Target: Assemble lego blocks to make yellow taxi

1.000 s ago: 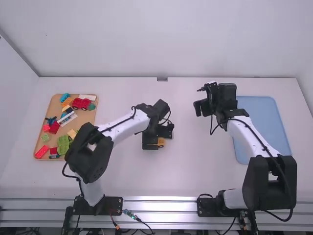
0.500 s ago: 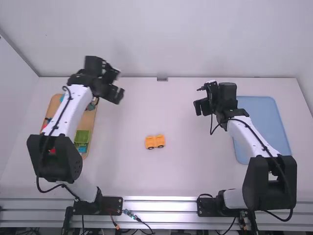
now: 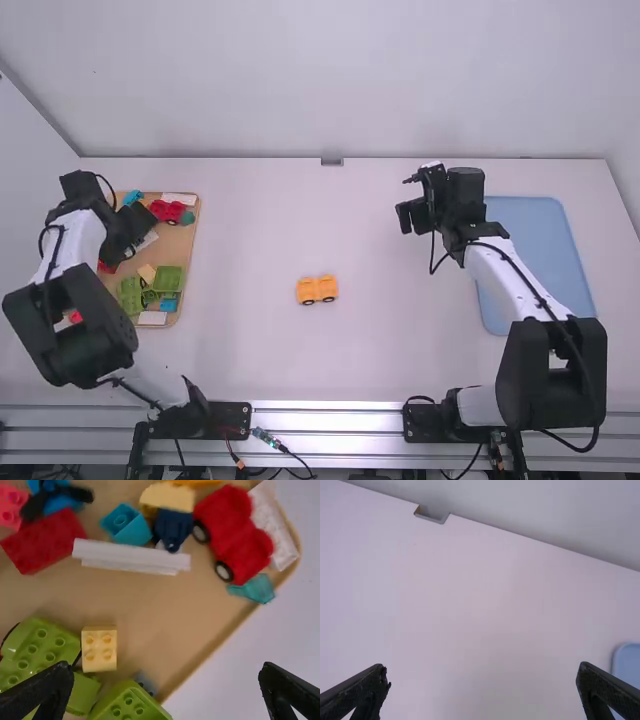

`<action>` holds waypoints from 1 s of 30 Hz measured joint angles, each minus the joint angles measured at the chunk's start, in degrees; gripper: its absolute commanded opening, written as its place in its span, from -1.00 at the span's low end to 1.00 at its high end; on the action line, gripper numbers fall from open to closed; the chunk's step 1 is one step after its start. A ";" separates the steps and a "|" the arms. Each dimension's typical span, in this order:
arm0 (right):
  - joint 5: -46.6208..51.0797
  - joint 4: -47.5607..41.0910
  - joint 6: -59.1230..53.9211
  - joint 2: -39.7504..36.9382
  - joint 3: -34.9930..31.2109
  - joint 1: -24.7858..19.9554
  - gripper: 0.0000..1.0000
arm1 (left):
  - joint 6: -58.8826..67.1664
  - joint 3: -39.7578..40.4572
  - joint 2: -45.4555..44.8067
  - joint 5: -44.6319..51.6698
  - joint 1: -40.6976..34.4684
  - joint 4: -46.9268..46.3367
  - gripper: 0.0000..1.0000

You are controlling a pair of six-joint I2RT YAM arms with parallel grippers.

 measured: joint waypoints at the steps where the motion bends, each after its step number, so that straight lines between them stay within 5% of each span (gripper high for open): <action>1: -0.02 0.00 -0.04 0.00 0.00 0.00 0.99 | -0.50 -0.83 0.22 0.20 0.26 0.90 0.98; 9: 0.00 -0.44 -0.04 0.00 -0.02 0.00 0.99 | -0.70 0.63 4.31 -0.92 0.46 2.01 0.98; 24: 0.07 -0.48 0.70 0.00 -0.02 0.83 0.99 | 5.57 42.56 30.14 -1.14 0.31 -19.98 0.99; 30: 0.20 -0.48 0.90 0.00 0.00 0.85 0.99 | 12.98 49.31 35.85 -1.36 0.31 -22.16 0.98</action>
